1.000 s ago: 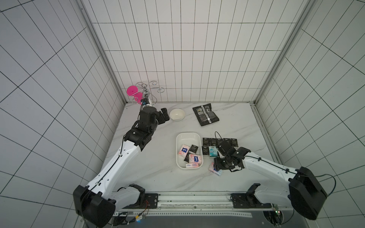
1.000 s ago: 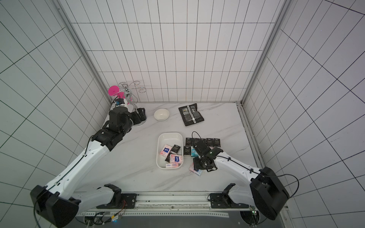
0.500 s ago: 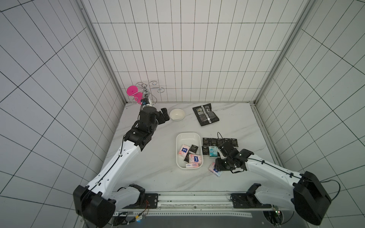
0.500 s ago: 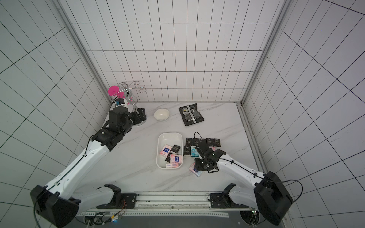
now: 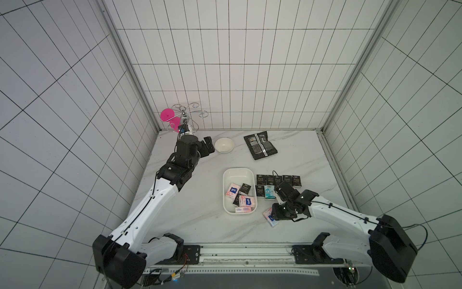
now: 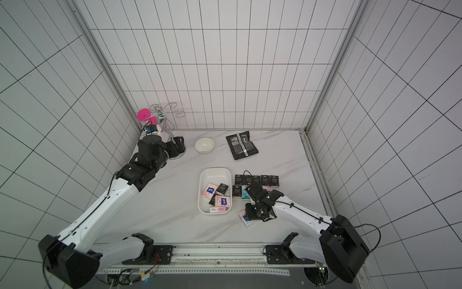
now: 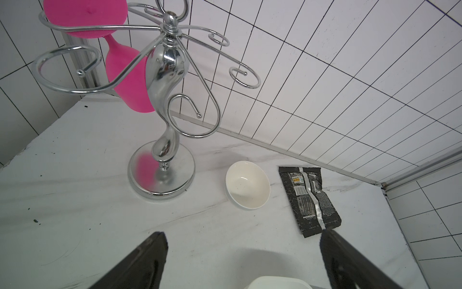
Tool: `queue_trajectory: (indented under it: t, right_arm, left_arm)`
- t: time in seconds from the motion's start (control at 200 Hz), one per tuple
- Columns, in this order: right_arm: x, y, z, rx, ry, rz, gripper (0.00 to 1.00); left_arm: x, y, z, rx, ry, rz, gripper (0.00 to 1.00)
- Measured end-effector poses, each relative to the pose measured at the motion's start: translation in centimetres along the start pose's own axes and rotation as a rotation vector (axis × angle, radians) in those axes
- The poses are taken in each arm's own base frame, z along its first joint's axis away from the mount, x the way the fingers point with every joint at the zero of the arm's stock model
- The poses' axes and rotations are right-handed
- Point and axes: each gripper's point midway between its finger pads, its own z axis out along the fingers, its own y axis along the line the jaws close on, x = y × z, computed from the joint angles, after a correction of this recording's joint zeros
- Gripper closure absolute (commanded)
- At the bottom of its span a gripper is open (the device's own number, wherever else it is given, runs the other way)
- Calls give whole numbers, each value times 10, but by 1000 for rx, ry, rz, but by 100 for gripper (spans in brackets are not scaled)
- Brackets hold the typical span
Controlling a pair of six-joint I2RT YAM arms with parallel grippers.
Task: Take the pocket tissues out of the storage box
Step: Pick up the pocket tissues from the center of the board.
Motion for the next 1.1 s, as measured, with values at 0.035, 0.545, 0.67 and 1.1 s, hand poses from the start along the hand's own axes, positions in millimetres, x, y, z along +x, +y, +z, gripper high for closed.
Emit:
queue_trajectory:
  t: [0.035,0.545,0.67,1.1]
  right_arm:
    - [2,1,0,1,3,-3,56]
    - [11,-1,0,21,32,-4,90]
    - [8,-5,-2,36,15,5,91]
    - [3,-41,-27,162,-78,102,100]
  left_arm:
    - [0,0,0,0,0,0,1]
    - [1,-1,3,2,4,0,1]
    - [1,-1,3,2,4,0,1]
    - [0,-3,3,16,2,-9,1]
